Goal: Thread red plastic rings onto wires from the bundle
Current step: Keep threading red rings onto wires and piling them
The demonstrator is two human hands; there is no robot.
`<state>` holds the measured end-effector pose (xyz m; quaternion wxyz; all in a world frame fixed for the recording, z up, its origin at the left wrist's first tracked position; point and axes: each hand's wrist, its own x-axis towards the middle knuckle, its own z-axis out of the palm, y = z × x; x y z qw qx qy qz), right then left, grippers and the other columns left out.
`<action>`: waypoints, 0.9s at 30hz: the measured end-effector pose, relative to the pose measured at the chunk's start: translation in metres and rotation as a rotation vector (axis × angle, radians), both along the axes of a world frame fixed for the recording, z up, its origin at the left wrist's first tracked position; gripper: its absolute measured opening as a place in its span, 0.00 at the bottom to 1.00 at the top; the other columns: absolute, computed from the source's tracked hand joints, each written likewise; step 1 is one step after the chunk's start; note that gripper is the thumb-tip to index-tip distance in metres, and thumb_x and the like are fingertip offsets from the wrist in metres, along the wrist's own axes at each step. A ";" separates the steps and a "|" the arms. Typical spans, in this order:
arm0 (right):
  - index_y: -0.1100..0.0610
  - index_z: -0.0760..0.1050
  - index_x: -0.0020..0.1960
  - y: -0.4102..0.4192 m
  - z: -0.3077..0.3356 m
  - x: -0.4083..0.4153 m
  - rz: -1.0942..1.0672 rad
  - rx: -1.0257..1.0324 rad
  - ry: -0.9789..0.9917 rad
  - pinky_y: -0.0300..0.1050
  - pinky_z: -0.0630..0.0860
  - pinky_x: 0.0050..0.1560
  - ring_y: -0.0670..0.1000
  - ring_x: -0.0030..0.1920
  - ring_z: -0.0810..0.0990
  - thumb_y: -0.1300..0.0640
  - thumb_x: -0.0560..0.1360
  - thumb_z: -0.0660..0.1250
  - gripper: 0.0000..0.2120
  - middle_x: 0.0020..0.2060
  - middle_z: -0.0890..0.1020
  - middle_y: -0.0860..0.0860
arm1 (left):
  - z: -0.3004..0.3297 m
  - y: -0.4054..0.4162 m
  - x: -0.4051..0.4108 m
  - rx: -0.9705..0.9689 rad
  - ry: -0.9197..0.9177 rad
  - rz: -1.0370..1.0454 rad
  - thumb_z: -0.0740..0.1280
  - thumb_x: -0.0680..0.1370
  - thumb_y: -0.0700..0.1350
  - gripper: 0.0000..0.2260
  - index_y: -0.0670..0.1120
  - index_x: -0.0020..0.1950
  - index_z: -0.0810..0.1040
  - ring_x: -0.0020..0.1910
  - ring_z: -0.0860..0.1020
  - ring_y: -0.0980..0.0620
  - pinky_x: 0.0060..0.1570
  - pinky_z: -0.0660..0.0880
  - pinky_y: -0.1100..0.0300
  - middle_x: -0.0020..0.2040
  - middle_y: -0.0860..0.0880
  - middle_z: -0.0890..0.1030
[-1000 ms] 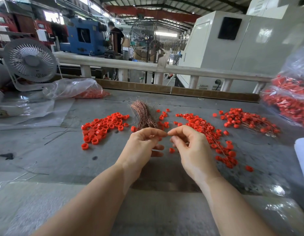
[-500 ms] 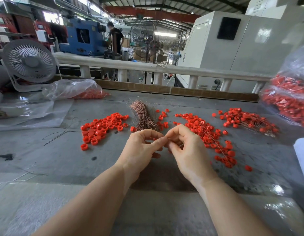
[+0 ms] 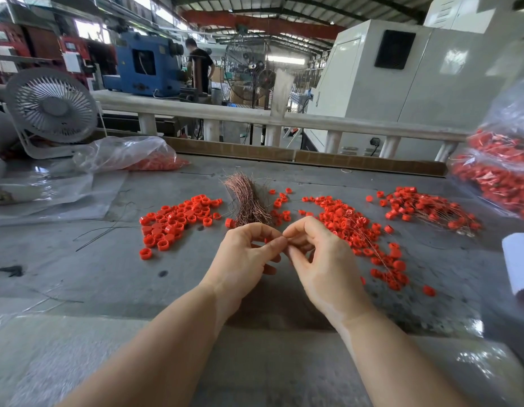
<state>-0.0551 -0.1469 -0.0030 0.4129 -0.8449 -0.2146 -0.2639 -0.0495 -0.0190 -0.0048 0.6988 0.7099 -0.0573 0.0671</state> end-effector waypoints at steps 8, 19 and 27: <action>0.54 0.75 0.44 0.000 0.000 0.000 -0.049 -0.097 -0.082 0.36 0.71 0.35 0.44 0.34 0.75 0.67 0.69 0.69 0.10 0.32 0.77 0.42 | 0.000 -0.002 0.001 0.045 -0.046 0.006 0.72 0.72 0.41 0.05 0.48 0.37 0.80 0.31 0.76 0.62 0.31 0.75 0.66 0.32 0.53 0.78; 0.54 0.79 0.44 -0.001 -0.001 0.002 -0.057 -0.072 -0.002 0.36 0.72 0.38 0.43 0.35 0.76 0.63 0.73 0.68 0.05 0.34 0.80 0.44 | 0.002 0.001 0.002 -0.103 0.019 -0.021 0.65 0.77 0.38 0.06 0.44 0.40 0.77 0.32 0.77 0.58 0.30 0.73 0.65 0.35 0.49 0.77; 0.56 0.77 0.41 0.001 0.003 -0.001 -0.010 -0.070 0.008 0.41 0.73 0.38 0.44 0.36 0.75 0.64 0.74 0.67 0.05 0.33 0.79 0.45 | 0.004 0.000 -0.001 -0.107 0.028 -0.039 0.62 0.78 0.37 0.08 0.44 0.40 0.75 0.32 0.77 0.58 0.29 0.73 0.64 0.32 0.52 0.77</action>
